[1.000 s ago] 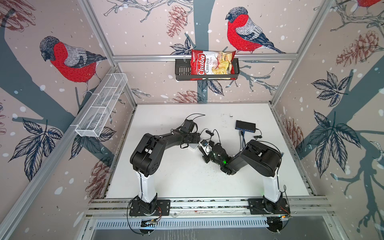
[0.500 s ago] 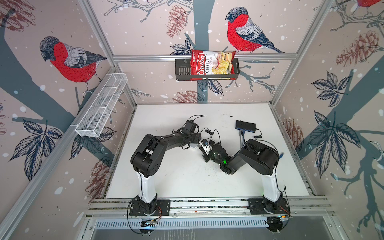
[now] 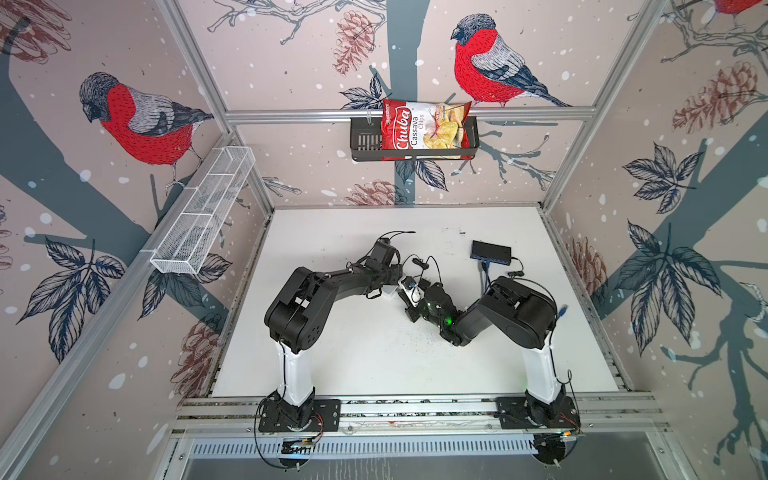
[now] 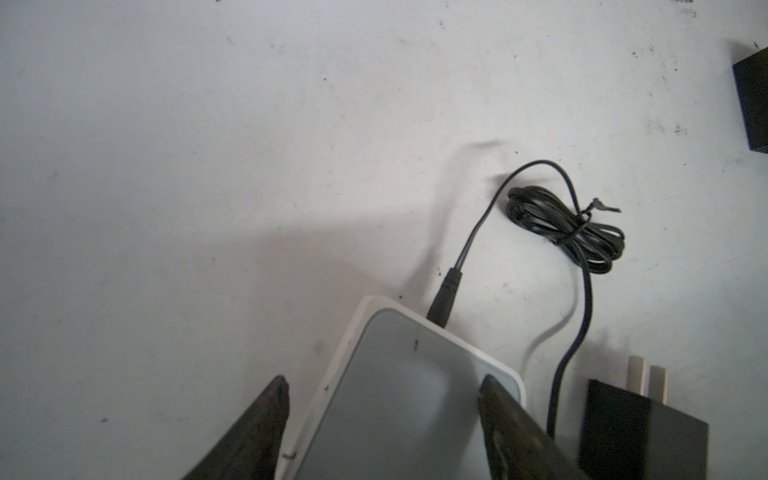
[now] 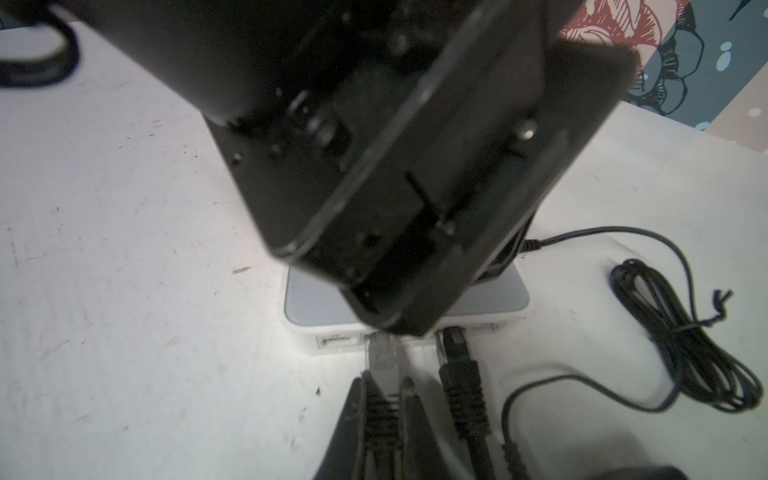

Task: Insert the plug into the switch port

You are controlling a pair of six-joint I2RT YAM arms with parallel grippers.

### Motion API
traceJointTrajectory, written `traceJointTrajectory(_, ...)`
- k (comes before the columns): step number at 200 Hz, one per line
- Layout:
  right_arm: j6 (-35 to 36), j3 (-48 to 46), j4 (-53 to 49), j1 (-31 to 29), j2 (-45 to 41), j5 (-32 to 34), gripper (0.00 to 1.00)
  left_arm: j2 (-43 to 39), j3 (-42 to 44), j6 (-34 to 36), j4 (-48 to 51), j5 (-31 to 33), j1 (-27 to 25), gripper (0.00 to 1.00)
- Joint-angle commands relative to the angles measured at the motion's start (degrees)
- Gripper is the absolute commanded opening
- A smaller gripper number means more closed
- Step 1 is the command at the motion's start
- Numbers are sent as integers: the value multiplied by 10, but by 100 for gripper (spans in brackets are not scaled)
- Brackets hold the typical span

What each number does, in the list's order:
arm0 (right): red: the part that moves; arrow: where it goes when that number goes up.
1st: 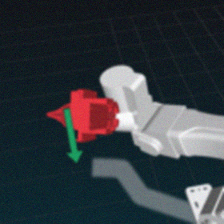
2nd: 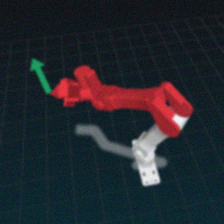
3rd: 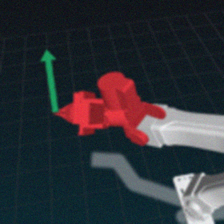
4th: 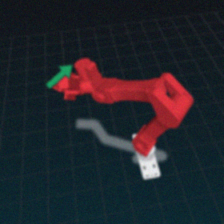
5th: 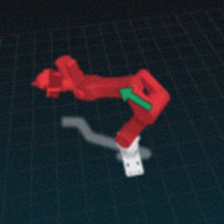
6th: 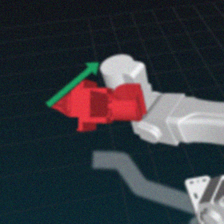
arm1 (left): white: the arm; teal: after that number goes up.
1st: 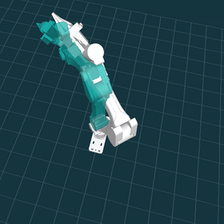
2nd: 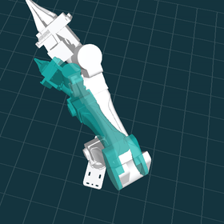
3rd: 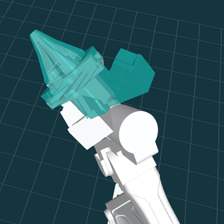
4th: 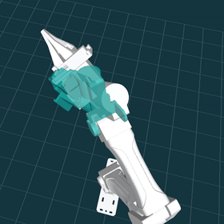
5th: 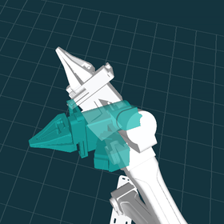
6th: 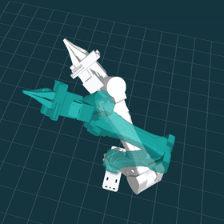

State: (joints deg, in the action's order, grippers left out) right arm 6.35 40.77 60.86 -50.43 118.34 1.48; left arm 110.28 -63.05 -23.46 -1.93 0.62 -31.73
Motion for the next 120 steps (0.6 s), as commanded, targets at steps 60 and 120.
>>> traceJointTrajectory(60, 0, 47, 84, 1, -2, -9, 8, 1, 24, -38, 47, -144, -30, 68)
traceJointTrajectory(120, -13, 51, 82, 1, 2, 6, 10, 0, 27, -42, 42, -144, -32, 67)
